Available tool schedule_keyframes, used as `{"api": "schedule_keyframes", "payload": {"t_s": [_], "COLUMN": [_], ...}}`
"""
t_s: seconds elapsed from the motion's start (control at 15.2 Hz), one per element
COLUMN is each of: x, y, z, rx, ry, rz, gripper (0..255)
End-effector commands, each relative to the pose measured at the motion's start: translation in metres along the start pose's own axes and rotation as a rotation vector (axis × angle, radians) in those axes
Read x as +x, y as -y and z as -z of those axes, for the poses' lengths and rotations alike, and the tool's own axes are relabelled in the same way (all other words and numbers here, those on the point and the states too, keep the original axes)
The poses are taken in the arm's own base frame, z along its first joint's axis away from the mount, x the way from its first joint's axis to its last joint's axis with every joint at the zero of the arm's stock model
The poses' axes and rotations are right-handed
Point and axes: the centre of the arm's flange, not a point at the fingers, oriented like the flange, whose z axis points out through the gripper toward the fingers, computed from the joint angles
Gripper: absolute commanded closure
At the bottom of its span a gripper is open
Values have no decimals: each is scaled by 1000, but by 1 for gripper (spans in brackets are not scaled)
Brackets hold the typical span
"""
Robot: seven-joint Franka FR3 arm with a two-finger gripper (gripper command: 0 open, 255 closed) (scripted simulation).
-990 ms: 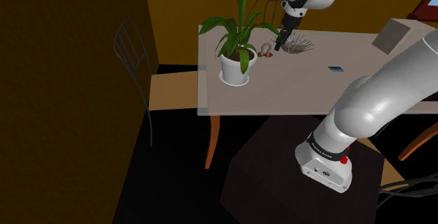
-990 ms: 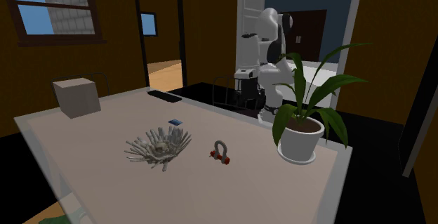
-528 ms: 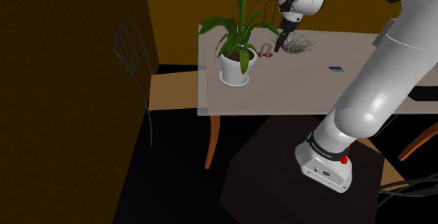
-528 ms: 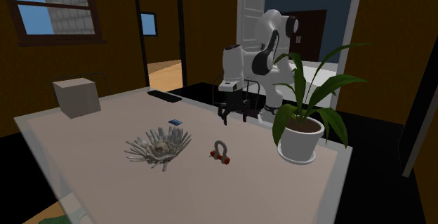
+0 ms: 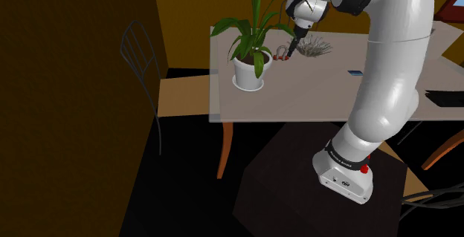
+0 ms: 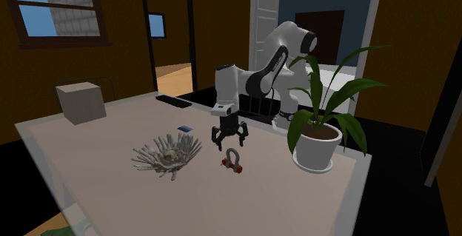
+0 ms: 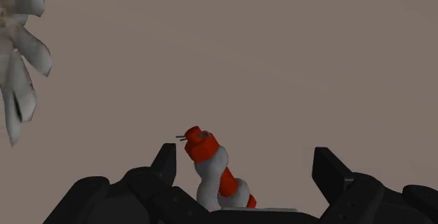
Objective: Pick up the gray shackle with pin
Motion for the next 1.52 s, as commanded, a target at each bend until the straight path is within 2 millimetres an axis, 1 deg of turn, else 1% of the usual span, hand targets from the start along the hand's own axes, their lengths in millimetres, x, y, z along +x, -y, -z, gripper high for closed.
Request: {"api": "schedule_keyframes", "payload": {"t_s": [0.0, 0.07, 0.53, 0.59, 0.73, 0.79, 1.39, 1.45], "x": [4, 7, 3, 3, 3, 3, 3, 4], "y": [-24, -35, -36, -36, -36, -36, -36, -36], "z": [-12, -19, -56, -59, -59, -59, -59, -54], "rx": [5, 6, 6, 6, 6, 6, 6, 6], "ry": [-4, -5, -5, -5, -5, -5, -5, -5], "rz": [17, 24, 24, 24, 24, 25, 24, 24], "gripper": [0, 0, 0, 0, 0, 255, 255, 255]}}
